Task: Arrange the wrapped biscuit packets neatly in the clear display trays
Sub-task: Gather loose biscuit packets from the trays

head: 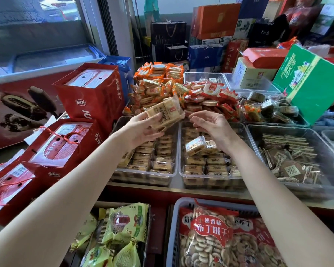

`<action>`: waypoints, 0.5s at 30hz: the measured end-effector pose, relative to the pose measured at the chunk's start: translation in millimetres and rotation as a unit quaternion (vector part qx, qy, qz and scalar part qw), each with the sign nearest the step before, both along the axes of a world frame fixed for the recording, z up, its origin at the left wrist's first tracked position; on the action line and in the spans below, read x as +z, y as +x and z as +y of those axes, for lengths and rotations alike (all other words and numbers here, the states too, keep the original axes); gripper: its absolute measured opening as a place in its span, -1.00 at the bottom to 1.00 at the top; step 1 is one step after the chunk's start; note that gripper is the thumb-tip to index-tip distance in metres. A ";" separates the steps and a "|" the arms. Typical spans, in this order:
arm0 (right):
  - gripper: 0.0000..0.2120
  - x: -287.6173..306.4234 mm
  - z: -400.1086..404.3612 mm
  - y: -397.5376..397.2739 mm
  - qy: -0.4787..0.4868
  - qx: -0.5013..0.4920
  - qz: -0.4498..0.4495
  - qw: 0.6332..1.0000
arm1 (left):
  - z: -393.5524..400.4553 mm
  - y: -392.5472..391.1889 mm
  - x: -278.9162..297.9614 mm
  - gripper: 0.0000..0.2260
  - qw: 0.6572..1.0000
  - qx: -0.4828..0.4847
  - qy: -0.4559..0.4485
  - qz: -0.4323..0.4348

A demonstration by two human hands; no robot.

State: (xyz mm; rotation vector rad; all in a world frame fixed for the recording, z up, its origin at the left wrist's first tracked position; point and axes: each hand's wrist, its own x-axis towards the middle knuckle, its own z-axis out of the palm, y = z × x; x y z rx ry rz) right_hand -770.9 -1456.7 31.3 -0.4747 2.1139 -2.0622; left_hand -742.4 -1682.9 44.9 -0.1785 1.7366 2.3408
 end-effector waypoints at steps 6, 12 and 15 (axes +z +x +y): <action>-0.86 -9.0 -15.7 -8.0 -0.024 0.004 -0.002 1.000 | -1.4 -7.9 -6.5 -0.76 1.000 0.008 -0.018 -0.007; -0.93 -23.8 -18.7 -13.5 0.041 -0.034 0.013 0.999 | 2.3 -18.7 -21.5 -0.70 0.998 -0.006 -0.057 0.032; -0.92 -39.7 -16.7 -14.7 -0.089 -0.056 -0.068 0.992 | 15.6 -26.1 -34.0 -0.73 0.996 0.001 -0.083 0.025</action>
